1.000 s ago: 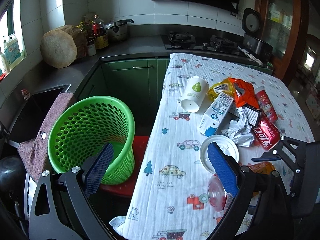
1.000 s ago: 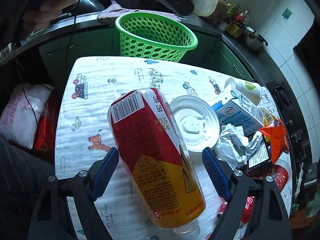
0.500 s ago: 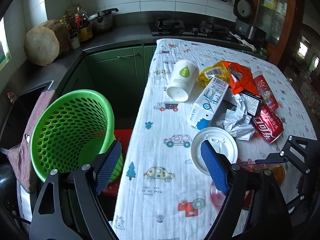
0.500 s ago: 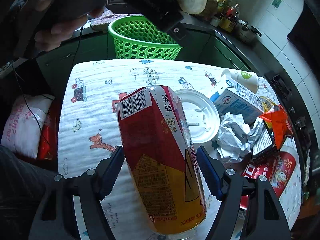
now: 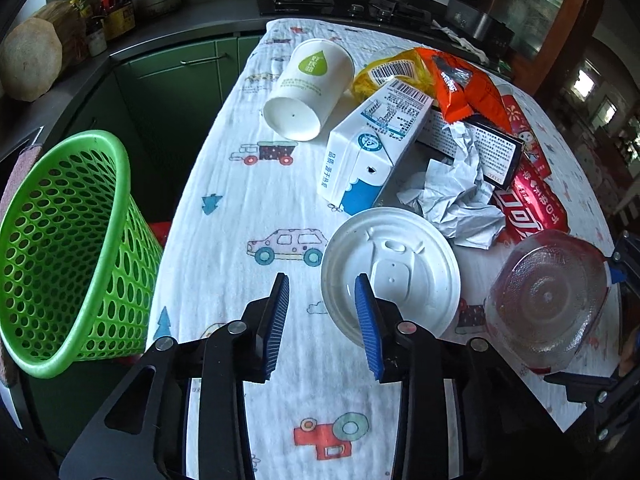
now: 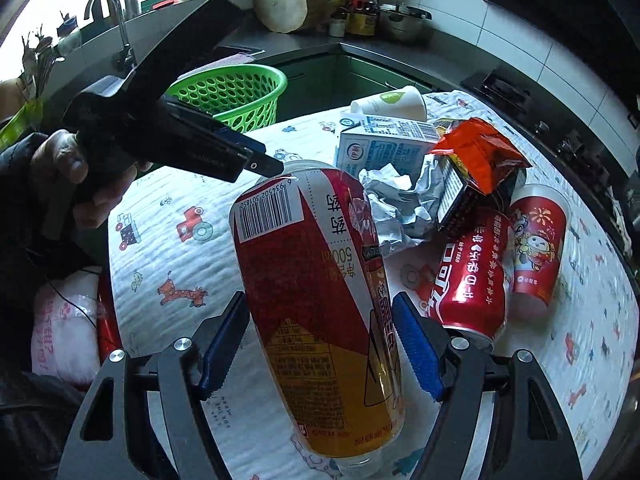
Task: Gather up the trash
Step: 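Carry the bottle with the right tool while the left tool drops the lid into the green basket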
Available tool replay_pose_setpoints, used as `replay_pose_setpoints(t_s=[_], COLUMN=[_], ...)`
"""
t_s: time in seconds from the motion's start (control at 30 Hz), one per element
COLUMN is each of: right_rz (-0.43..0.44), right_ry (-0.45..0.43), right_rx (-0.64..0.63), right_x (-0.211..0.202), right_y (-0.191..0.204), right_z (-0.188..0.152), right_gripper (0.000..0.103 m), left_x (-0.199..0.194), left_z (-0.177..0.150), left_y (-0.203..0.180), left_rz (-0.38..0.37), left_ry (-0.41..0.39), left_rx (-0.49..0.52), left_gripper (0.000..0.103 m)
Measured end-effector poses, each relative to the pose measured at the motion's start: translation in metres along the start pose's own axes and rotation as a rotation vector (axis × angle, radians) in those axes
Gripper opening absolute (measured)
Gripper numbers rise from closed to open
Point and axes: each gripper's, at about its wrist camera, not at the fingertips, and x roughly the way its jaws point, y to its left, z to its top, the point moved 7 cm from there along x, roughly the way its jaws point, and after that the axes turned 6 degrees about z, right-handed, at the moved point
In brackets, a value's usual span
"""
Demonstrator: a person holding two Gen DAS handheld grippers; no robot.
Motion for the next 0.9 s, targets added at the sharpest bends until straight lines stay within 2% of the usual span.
replay_pose_setpoints(t_s=[0.27,0.43,0.5,0.7,0.9], right_rz=[-0.006,-0.007,-0.007,-0.005,0.002], right_ry=[-0.023,-0.031,-0.035,-0.052,-0.065], right_rx=[0.059,0.082,0.095,0.117,0.126], right_x=[-0.002,-0.001,-0.001,-0.002,-0.001], right_y=[-0.005,-0.004,-0.005,-0.004,-0.004], right_z=[-0.001,-0.001,-0.001,0.005,0.014], right_gripper=[0.071,0.071,0.071,0.071,0.070], left_x=[0.017,0.021,0.022,0.010,-0.019], left_z=[-0.002,-0.003,-0.002,0.000,0.005], left_y=[-0.003,-0.006,-0.006,-0.002,0.016], left_rz=[-0.024,-0.044,-0.043,-0.016,0.029], left_ry=[0.039,0.044,0.045,0.008,-0.052], left_rx=[0.007,0.005,0.003,0.003,-0.016], left_gripper=[0.025,0.015,0.007,0.005,0.004])
